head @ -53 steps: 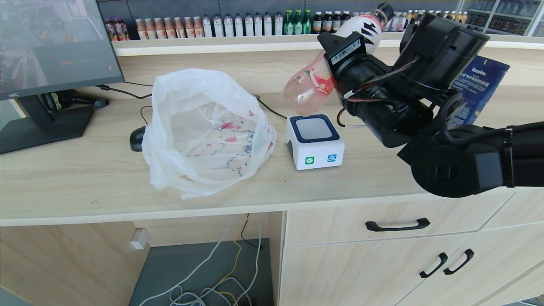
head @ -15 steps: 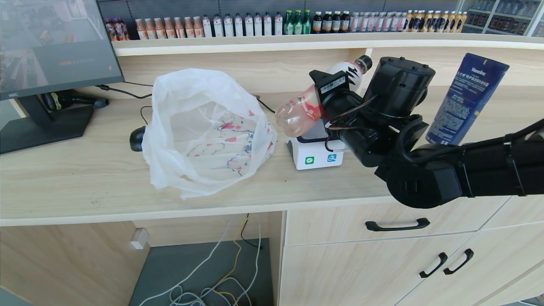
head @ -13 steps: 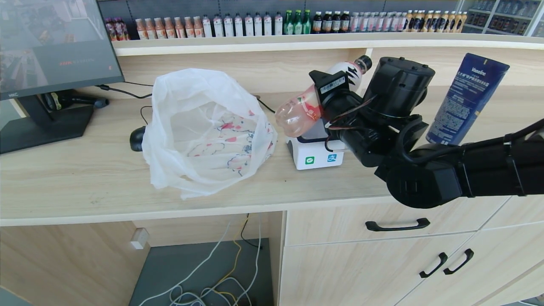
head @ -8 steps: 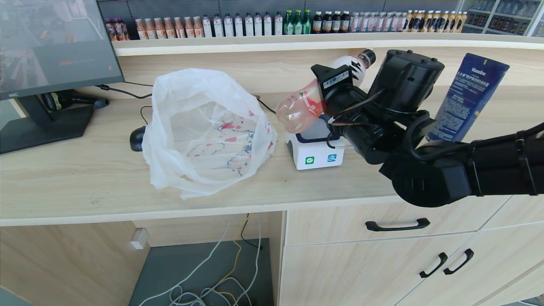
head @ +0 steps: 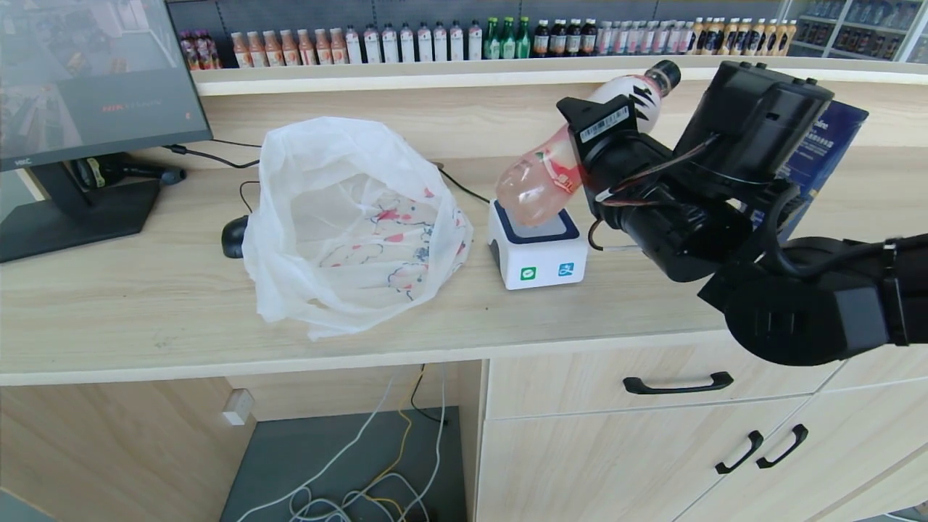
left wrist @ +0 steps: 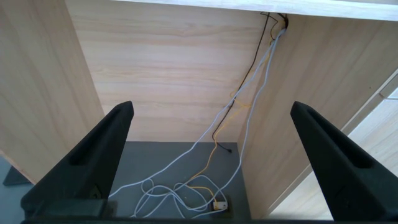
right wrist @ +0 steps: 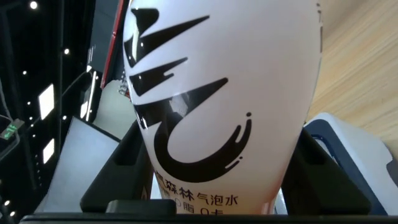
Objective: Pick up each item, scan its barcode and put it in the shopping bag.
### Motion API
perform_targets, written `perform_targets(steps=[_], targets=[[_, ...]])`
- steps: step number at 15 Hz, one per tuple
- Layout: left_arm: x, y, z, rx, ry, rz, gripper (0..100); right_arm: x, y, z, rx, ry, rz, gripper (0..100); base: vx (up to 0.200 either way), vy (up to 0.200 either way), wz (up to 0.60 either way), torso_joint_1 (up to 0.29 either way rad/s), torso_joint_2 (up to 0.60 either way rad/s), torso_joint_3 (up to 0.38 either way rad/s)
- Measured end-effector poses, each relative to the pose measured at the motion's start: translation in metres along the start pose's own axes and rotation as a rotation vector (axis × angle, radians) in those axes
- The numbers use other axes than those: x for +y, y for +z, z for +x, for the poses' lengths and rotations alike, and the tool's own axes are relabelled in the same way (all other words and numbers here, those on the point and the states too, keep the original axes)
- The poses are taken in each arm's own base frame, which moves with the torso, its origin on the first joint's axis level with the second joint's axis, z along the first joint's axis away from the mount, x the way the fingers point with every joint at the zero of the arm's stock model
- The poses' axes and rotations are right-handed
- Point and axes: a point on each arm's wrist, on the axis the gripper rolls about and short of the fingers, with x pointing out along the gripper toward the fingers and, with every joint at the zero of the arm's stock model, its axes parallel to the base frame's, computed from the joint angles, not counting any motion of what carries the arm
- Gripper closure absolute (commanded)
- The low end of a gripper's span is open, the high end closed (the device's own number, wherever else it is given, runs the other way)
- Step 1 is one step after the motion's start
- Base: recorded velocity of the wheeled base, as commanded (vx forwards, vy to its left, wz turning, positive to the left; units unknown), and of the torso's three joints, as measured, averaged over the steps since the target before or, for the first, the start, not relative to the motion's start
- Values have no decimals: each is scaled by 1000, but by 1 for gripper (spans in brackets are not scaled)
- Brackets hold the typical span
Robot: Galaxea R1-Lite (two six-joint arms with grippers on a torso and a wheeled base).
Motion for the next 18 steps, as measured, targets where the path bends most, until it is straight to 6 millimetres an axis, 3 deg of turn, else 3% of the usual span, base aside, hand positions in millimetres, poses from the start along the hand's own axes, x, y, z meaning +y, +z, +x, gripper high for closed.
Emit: perform_targets(steps=[5,9,18], targets=[[0,0,0,0,-1,0,0,12,18,-18,-70,35,-159,100,0,0,0,0,0,0],[0,0,0,0,-1,2,0,5,25,-34,-176,100,-384,100,0,0,0,0,0,0],[0,0,0,0,-2,3,0,-2,18,-37,-196,217,-766,100,0,0,0,0,0,0]])
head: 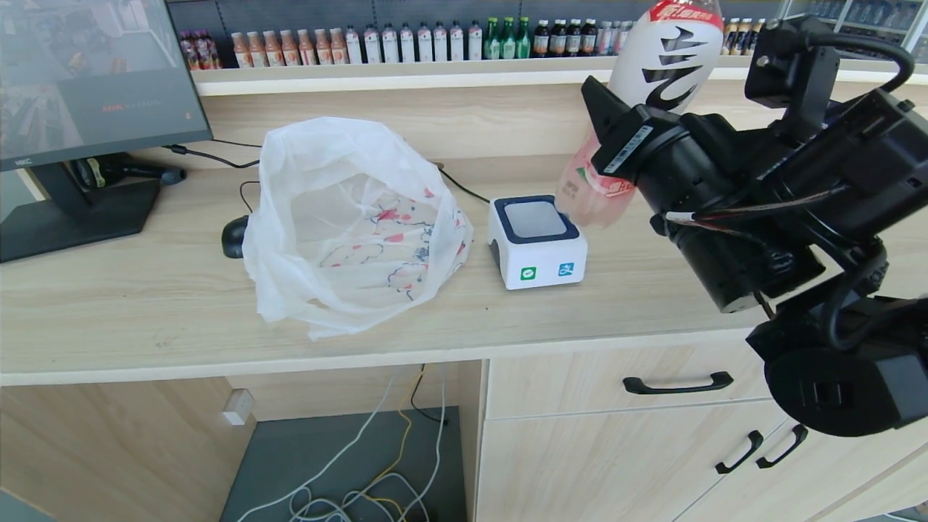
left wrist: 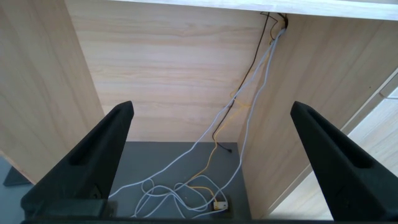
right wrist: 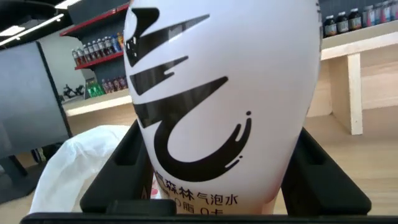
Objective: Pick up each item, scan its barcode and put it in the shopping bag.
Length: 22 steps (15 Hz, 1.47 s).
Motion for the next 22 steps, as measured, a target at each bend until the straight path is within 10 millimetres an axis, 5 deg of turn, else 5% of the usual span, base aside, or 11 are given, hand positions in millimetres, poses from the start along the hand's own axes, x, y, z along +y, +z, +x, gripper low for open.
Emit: perform_targets(steps=[4,14,22], targets=[[0,0,0,0,0,-1,0,-6,-15,-10,-65,190,-178,100,0,0,0,0,0,0],[0,0,0,0,1,-3,0,-14,-52,-7,-24,185,-210,100,0,0,0,0,0,0],[0,0,0,0,1,-4,0,-7,-54,0,-43,191,-191,100,0,200,0,2,3,4]])
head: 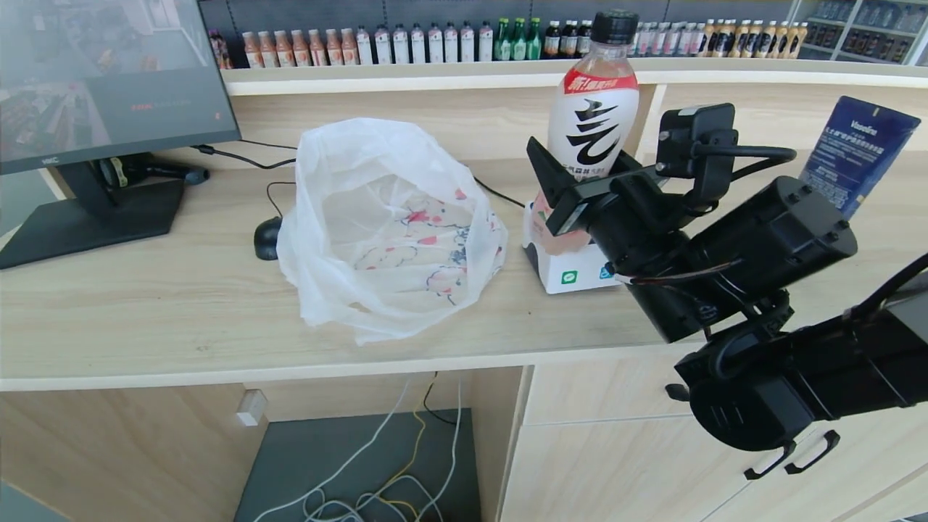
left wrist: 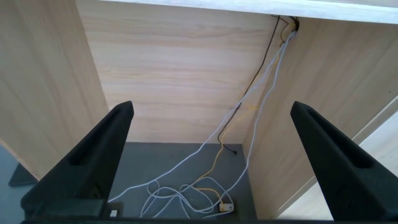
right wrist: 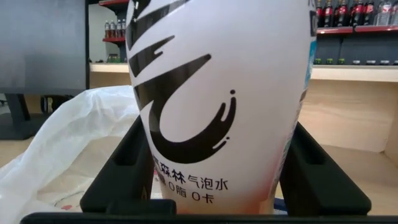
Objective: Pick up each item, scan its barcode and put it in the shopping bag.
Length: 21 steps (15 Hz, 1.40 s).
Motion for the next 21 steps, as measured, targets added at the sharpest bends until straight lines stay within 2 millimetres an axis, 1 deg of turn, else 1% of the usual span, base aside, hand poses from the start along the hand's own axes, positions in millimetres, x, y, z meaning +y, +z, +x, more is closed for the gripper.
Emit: perform_targets(steps=[10,15,21], targets=[[0,0,0,0,0,-1,0,-1,-2,0,3,-6,7,100,0,200,0,4,5,2],[0,0,0,0,-1,2,0,1,-4,-1,14,1,4,100,0,0,0,0,0,0],[0,0,0,0,0,2,0,-2,-7,1,28,-34,-8,100,0,0,0,0,0,0]])
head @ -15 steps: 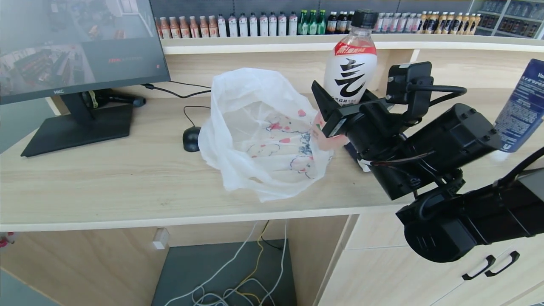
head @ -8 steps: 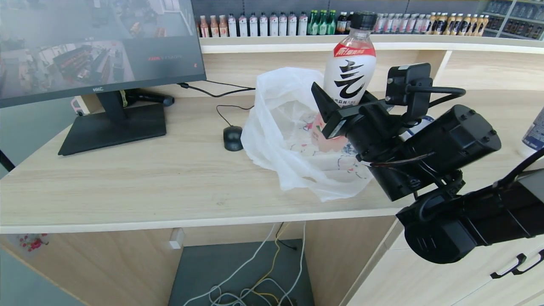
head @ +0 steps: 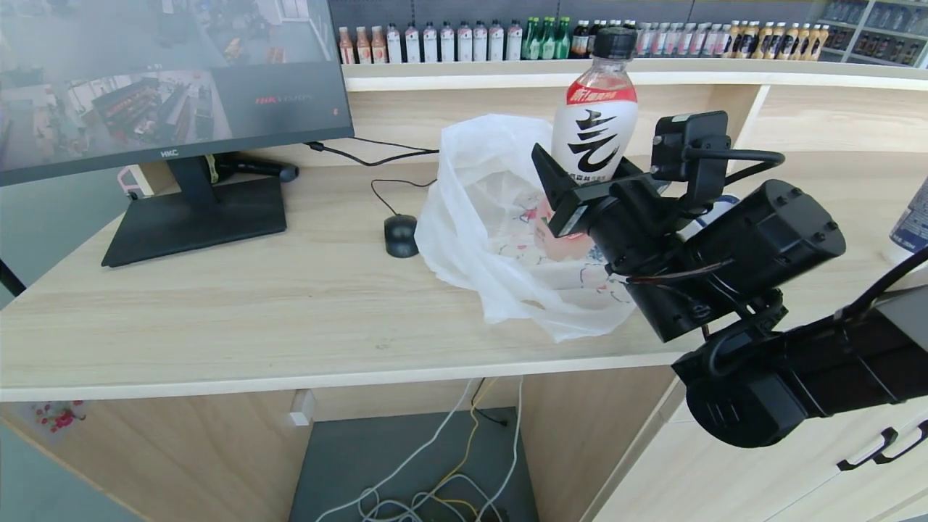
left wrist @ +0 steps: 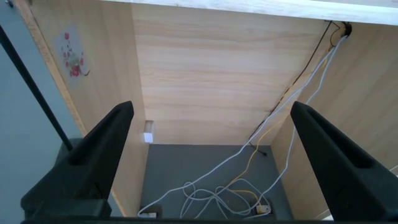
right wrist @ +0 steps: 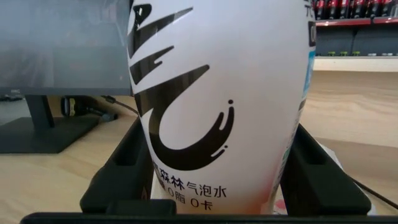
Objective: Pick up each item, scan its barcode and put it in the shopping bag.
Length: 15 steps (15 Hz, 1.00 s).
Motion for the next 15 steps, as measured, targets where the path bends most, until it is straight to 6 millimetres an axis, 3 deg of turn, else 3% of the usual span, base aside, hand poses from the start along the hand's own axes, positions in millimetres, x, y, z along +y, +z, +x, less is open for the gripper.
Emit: perform_targets(steps=[7,15], targets=[[0,0,0,0,0,0,0,4,0,17,102,22,-19,100,0,0,0,0,0,0],[0,0,0,0,0,0,0,9,12,60,178,35,-35,100,0,0,0,0,0,0]])
